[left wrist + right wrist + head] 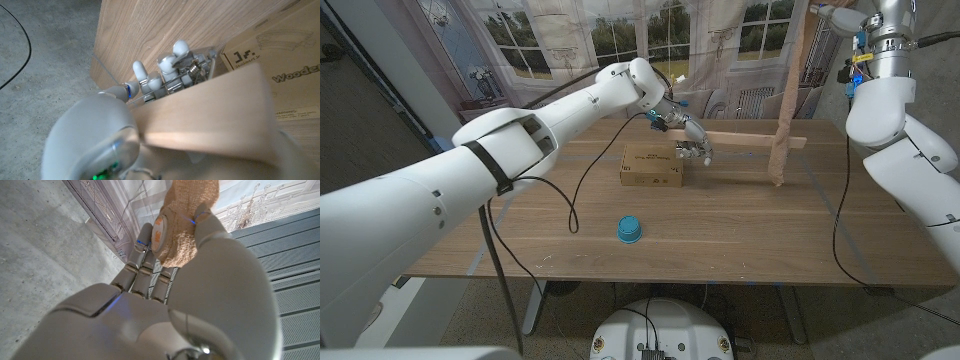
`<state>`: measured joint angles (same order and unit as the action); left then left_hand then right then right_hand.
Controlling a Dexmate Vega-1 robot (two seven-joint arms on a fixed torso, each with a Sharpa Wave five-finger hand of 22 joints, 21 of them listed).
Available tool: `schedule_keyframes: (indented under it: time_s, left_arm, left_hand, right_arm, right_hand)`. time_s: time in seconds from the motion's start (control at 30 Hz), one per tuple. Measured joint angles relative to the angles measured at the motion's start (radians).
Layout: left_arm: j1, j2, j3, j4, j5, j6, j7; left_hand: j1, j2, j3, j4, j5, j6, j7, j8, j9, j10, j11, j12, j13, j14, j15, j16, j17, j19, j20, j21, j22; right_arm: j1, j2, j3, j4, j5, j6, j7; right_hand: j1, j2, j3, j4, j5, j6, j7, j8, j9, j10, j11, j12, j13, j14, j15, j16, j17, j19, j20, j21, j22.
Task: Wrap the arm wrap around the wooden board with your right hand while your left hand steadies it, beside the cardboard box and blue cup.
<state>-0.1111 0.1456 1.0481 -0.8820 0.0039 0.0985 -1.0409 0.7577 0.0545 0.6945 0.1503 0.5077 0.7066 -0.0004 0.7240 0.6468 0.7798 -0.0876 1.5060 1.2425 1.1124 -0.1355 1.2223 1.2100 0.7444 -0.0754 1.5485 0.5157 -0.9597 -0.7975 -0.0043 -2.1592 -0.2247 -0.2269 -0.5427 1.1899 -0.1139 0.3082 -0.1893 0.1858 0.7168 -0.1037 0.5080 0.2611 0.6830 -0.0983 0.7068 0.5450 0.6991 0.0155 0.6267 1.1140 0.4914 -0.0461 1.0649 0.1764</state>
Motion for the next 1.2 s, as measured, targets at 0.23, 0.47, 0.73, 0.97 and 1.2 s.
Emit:
schedule_keyframes:
  time_s: [0.23,0.47,0.73,0.97,1.2]
  left_arm:
    - [-0.001,-0.008,-0.001,0.018,0.008,-0.016,0.021]
    - [0.005,-0.01,-0.014,0.035,0.006,-0.038,0.031]
    - [0.011,-0.009,-0.028,0.043,-0.014,-0.07,0.01]
    - [0.018,0.001,-0.042,0.027,-0.036,-0.088,-0.016]
    - [0.023,0.008,-0.051,0.012,-0.055,-0.098,-0.04]
  left_hand:
    - [0.004,0.003,-0.004,0.004,0.0,0.0,0.0,0.0,0.0,0.0,0.0,0.0,0.0,0.0,0.0,-0.002,0.001,0.0,0.0,0.001,-0.003]
    - [0.005,0.002,-0.004,0.004,0.0,-0.001,-0.001,0.0,-0.001,0.0,0.0,0.0,0.001,0.0,0.0,0.002,0.001,0.0,0.0,0.002,-0.004]
    - [0.005,0.002,-0.004,0.004,0.0,-0.001,-0.001,0.0,-0.002,0.0,0.0,0.0,0.001,0.0,0.0,0.002,0.001,0.0,0.0,0.002,0.001]
    - [0.005,0.002,-0.008,0.0,0.0,-0.001,-0.001,0.0,-0.002,0.0,0.0,0.0,0.001,0.0,0.0,0.002,0.001,0.0,0.0,0.002,0.001]
    - [0.005,0.002,-0.008,0.0,0.0,0.003,0.002,0.0,0.0,0.0,0.0,0.0,0.001,0.0,0.0,0.002,0.001,0.0,0.0,0.002,0.001]
  right_arm:
    - [0.031,-0.002,-0.023,-0.005,-0.001,-0.001,0.015]
    - [0.059,-0.005,-0.039,-0.008,0.024,-0.002,0.052]
    - [0.081,0.001,-0.038,0.012,0.085,-0.015,0.091]
    - [0.088,0.013,-0.004,0.06,0.204,-0.009,0.132]
    - [0.07,0.02,0.049,0.099,0.334,0.002,0.16]
  right_hand:
    - [0.0,0.0,0.004,-0.004,0.0,0.0,0.0,-0.005,0.001,0.0,0.0,0.0,0.006,0.0,0.0,-0.004,0.005,0.0,0.0,0.0,0.0]
    - [0.0,0.0,0.008,-0.008,0.0,0.004,-0.003,-0.001,-0.002,0.0,0.0,-0.002,0.007,0.002,-0.001,-0.009,0.01,0.006,-0.006,0.0,0.0]
    - [0.0,0.0,0.012,-0.012,-0.004,0.005,-0.002,-0.001,-0.004,0.0,0.0,-0.006,0.013,0.002,-0.001,-0.009,0.012,0.006,-0.006,0.0,0.001]
    - [0.0,0.0,0.016,-0.016,-0.004,0.007,0.0,-0.004,-0.004,0.001,0.0,-0.007,0.014,0.002,-0.001,-0.013,0.015,0.006,-0.006,0.004,0.001]
    - [0.005,-0.005,0.021,-0.021,0.002,0.011,-0.004,-0.006,-0.007,0.002,-0.002,-0.011,0.014,0.002,-0.001,-0.016,0.017,0.006,-0.005,0.004,0.001]
